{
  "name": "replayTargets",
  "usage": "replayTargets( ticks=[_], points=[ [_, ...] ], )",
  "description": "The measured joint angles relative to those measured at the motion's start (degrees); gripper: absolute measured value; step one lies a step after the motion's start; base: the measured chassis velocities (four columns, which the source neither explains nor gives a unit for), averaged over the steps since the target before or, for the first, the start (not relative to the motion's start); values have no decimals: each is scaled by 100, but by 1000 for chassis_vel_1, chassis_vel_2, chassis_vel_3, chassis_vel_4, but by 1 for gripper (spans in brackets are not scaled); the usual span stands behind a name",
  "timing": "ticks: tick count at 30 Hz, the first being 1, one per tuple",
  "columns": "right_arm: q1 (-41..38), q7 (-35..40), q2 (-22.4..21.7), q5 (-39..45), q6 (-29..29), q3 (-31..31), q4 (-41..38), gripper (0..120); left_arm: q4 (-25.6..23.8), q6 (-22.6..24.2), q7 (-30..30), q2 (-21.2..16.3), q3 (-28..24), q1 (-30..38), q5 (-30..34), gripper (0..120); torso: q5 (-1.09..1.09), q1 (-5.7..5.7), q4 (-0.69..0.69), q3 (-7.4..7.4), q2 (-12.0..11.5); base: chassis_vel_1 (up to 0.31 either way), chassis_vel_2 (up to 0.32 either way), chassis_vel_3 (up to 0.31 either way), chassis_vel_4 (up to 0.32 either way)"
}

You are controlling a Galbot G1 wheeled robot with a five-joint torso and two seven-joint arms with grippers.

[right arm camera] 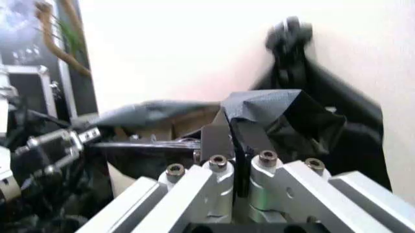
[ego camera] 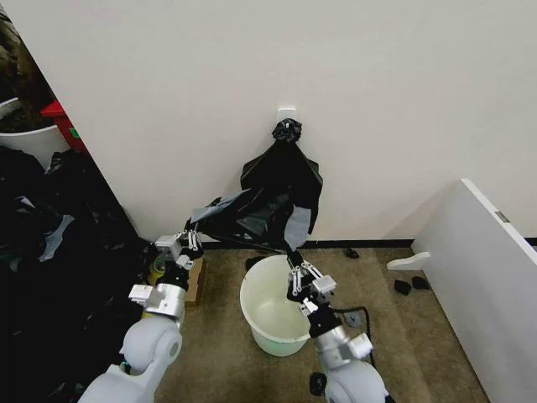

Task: Place the garbage bag over the trash bin.

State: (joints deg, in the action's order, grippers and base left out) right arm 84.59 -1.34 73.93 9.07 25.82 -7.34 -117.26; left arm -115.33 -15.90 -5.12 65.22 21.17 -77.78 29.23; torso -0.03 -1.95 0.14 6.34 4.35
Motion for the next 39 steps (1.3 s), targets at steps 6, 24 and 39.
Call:
replayTargets(
  ticks=[6,24,39],
  points=[
    [318,-419,-142,-428,358,-397,-487,0,-456,114,256,32,-54,-293,230,0,0,0,0,0,0,0,0,0,0],
    [510,143,-411,-7,-114,-278,-483,0,-498,696,215,254,-788,-596,532,0,0,0,1,1,0,0,0,0,0],
    [1168,2316,-1275,758,-1526,51,-547,0,89,294,-726,539,-1419,-1029,-262,0,-1,-1,1,1,-1,0,0,0,0]
  ],
)
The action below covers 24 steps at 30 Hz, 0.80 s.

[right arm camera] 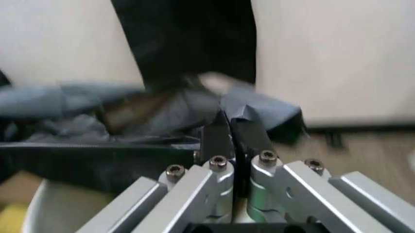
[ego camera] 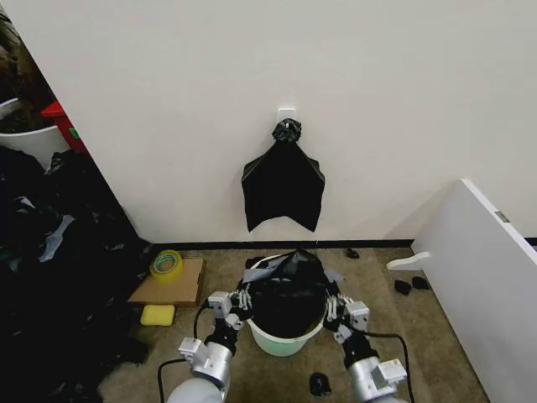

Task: Place the garbage bag over the trash bin.

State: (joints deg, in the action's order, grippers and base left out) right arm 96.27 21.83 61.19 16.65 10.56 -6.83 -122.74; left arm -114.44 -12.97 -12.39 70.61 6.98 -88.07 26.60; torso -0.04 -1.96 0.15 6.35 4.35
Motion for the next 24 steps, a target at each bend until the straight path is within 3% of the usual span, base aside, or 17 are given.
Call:
replayTargets(
  ticks=[7,10,13,18,24],
  points=[
    [579,707,-560,610,-825,214,-811,0,-410,147,-910,-147,-48,-582,-742,0,0,0,-1,-1,0,0,0,0,0],
    [681,726,-855,757,-1210,300,-1096,0,-919,1162,-1547,-337,-96,-861,-968,0,2,0,0,0,0,0,0,0,0],
    [765,679,-1072,713,-1462,303,-1139,0,-1066,1583,-1762,-425,-150,-961,-1030,0,1,0,-1,0,0,0,0,0,0],
    [896,611,-1340,548,-1744,225,-1140,0,-1077,1794,-1867,-489,-230,-1049,-1187,0,0,0,-1,0,0,0,0,0,0],
    [956,555,-1509,366,-1879,190,-849,0,-749,1879,-1926,-448,-356,-967,-1400,0,1,0,0,0,0,0,0,0,0]
  ],
)
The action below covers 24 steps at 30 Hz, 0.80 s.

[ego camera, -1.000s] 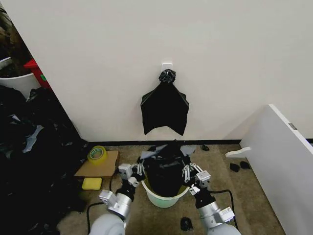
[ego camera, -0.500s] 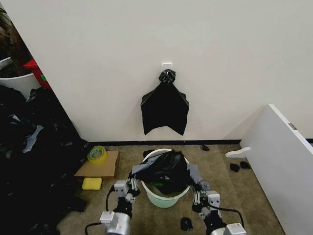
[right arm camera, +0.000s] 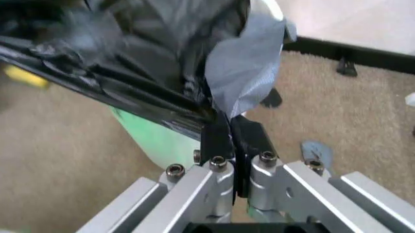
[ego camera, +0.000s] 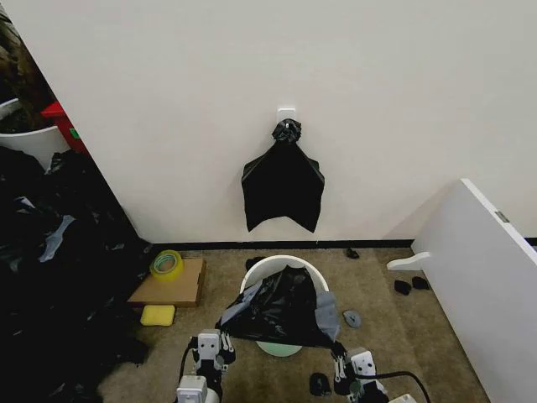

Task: Place the garbage bag over the trash bin.

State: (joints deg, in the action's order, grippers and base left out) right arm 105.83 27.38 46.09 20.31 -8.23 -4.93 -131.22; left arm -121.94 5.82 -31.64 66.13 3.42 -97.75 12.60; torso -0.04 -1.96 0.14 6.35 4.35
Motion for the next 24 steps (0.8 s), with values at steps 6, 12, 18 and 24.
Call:
replayTargets(
  ticks=[6,12,18,24],
  points=[
    [-20,-94,-98,-139,56,98,469,0,219,259,-139,23,-65,73,-121,0,2,0,1,0,0,0,0,0,0],
    [-270,-244,-19,-313,250,142,997,0,460,315,-170,104,-65,205,-153,0,1,0,0,0,0,0,0,0,0],
    [-522,-488,183,-458,536,115,1469,0,702,306,-162,235,-138,371,-122,0,0,0,0,0,0,0,0,0,0],
    [-924,-890,454,-519,941,88,2100,0,904,328,-149,327,-239,455,-116,0,12,0,-1,0,0,0,0,0,0]
  ],
)
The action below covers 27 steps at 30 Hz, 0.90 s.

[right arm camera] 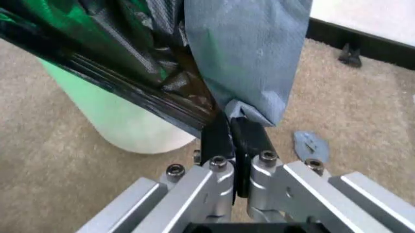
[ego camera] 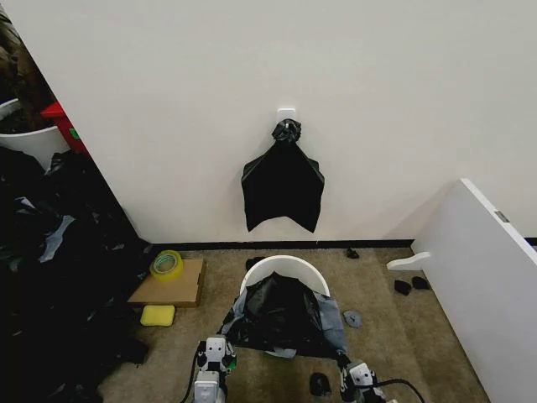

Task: Place the garbage bag over the trash bin.

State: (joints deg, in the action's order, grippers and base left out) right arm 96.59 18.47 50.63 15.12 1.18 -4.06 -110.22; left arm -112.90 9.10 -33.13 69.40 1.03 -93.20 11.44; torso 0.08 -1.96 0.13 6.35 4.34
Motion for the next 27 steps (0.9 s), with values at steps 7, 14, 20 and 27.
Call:
replayTargets(
  ticks=[7,14,20,27],
  points=[
    [-289,-682,221,81,657,-130,473,0,38,14,1,10,-42,9,1,0,0,0,1,0,0,0,0,0,0],
    [-195,-1217,112,80,1239,-297,488,6,-194,170,-19,-70,-71,-106,103,6,-25,0,3,0,0,0,0,0,0],
    [234,-1143,-127,88,1225,-399,84,26,-671,574,-295,-349,-71,-326,210,25,-15,-1,2,0,0,0,0,0,0],
    [916,249,-468,229,41,-403,-1033,49,-1554,1230,-868,-885,-121,-739,378,49,-21,-1,-1,0,0,0,0,0,0]
  ],
)
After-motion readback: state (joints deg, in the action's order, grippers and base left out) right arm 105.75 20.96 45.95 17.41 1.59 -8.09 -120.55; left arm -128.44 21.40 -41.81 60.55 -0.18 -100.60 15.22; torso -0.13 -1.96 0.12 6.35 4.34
